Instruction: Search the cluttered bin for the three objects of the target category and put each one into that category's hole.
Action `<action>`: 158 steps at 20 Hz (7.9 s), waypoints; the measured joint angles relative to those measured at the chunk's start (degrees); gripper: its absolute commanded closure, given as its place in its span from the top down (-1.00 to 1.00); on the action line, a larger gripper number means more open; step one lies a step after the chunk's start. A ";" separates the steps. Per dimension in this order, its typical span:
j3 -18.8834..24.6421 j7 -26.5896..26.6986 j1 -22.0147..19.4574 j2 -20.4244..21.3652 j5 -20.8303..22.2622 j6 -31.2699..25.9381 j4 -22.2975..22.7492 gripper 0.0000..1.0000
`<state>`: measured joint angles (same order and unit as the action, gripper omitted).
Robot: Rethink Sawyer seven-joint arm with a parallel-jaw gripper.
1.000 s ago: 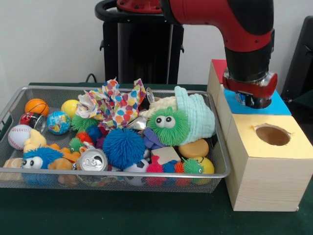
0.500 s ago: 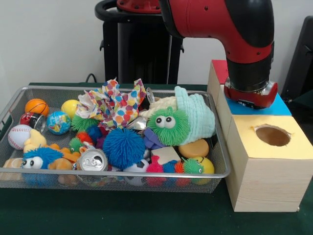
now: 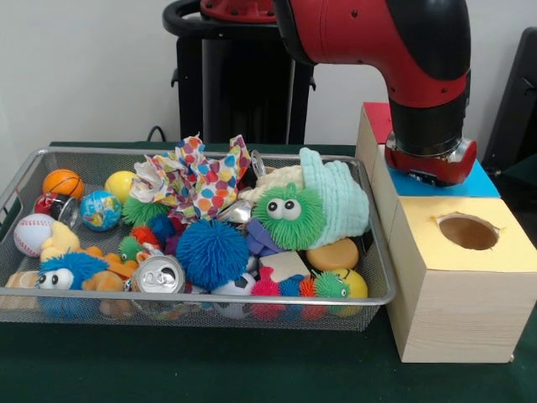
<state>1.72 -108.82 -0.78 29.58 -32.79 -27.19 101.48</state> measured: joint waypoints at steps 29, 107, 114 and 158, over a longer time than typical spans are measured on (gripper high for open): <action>-3.60 -0.08 2.48 7.87 0.41 -1.71 3.76 -1.00; -8.01 -0.13 4.30 22.00 6.03 4.64 24.09 -1.00; -4.59 -0.13 2.77 21.12 6.00 8.55 27.58 -1.00; -3.70 -1.24 9.18 12.57 2.09 5.97 15.61 -1.00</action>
<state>-1.97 -110.06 8.39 42.14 -30.70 -21.22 117.09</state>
